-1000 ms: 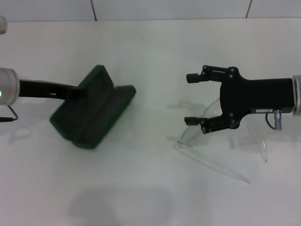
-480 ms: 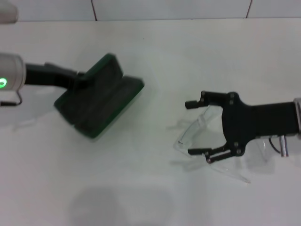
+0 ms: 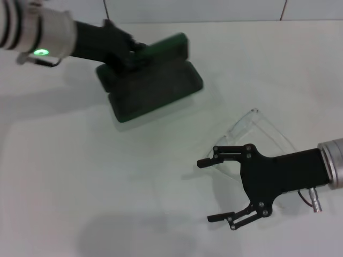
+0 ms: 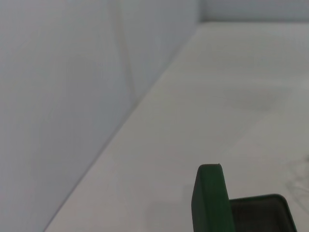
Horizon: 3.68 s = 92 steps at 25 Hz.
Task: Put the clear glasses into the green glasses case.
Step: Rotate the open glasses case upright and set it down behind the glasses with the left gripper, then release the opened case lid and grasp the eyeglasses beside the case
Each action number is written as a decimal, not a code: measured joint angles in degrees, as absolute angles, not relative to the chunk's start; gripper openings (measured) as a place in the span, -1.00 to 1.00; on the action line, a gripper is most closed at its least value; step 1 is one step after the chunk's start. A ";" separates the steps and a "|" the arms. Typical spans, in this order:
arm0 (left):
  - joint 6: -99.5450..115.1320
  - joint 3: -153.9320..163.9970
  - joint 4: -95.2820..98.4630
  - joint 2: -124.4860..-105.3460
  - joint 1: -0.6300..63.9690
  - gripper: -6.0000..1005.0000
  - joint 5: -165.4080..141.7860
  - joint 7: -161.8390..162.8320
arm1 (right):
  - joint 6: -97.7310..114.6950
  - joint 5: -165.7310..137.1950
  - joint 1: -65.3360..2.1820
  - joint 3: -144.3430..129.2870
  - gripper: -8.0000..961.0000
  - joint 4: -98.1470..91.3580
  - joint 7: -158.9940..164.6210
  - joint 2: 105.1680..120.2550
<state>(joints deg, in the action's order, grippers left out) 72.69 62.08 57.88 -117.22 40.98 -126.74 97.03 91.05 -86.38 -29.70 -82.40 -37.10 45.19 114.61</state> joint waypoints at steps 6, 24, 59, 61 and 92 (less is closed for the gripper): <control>72.59 67.46 55.70 -118.33 45.66 -0.57 -131.12 93.81 | 90.79 -86.57 -29.58 -82.32 0.73 -37.01 45.22 115.16; 70.61 69.73 49.08 -119.60 49.71 -0.57 -132.77 89.02 | 87.64 -86.60 -31.20 -82.15 0.71 -36.19 45.35 115.25; 82.09 69.21 36.48 -119.81 13.34 0.69 -62.24 48.29 | 91.35 -120.78 -43.51 -70.05 0.67 -61.23 74.74 110.42; 83.17 69.11 32.30 -119.73 13.65 0.69 -59.93 45.28 | 92.87 -125.09 -46.86 -70.14 0.66 -61.20 76.67 110.84; 83.10 68.99 20.44 -119.70 17.13 0.69 -56.86 41.52 | 78.86 -135.61 -57.62 -92.76 0.63 -50.17 79.66 116.19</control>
